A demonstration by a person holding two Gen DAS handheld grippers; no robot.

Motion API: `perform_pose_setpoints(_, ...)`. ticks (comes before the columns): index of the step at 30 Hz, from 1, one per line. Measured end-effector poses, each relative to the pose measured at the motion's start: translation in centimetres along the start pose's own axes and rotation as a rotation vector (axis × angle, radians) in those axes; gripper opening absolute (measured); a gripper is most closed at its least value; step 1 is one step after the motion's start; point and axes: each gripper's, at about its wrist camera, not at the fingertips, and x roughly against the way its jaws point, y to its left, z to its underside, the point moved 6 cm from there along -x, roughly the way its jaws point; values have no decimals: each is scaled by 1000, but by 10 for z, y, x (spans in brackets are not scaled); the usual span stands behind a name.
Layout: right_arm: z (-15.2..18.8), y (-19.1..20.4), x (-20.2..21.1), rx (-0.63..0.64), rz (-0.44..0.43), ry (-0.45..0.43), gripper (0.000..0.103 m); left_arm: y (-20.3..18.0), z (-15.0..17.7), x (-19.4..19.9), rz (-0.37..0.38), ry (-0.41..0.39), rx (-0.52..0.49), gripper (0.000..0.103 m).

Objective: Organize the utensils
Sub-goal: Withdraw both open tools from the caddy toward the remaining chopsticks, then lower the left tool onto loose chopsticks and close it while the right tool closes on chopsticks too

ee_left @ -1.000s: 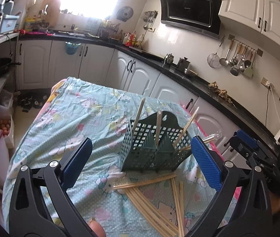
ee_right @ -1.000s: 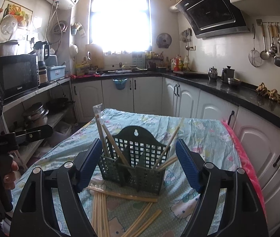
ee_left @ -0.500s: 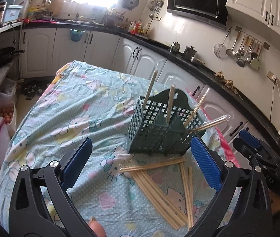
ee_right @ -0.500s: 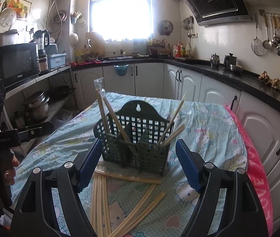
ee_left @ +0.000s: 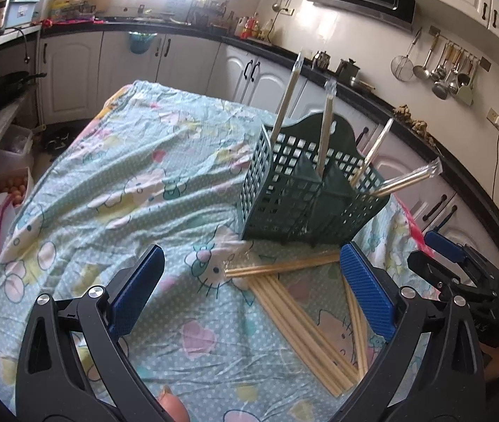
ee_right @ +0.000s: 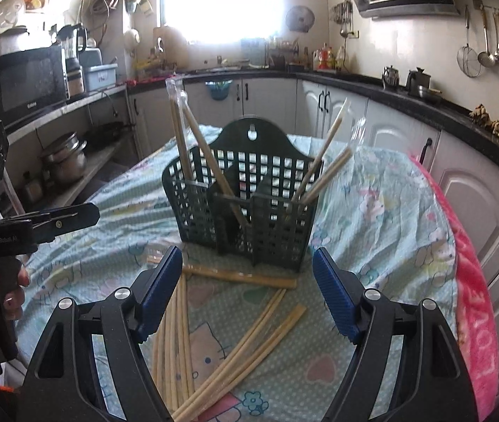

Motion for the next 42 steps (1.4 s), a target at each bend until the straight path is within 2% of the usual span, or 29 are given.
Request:
perform_pose_setpoints(12, 29, -8, -38, -30, -12, 151, 63, 12, 27, -33, 31, 95, 51, 91)
perform_pose_setpoints(21, 44, -4, -78, -47, -31, 293, 54, 18, 39, -60, 83, 179, 105, 74)
perform_pose_setpoints(28, 50, -12, -96, -84, -20, 341, 51, 21, 41, -82, 126, 228, 167, 65)
perform_pose_setpoints(33, 51, -18, -102, -118, -25, 365, 49, 26, 38, -93, 135, 233, 202, 57)
perform_pose_setpoints(42, 54, -28, -119, -200, -41, 403, 44, 35, 37, -100, 119, 234, 227, 27)
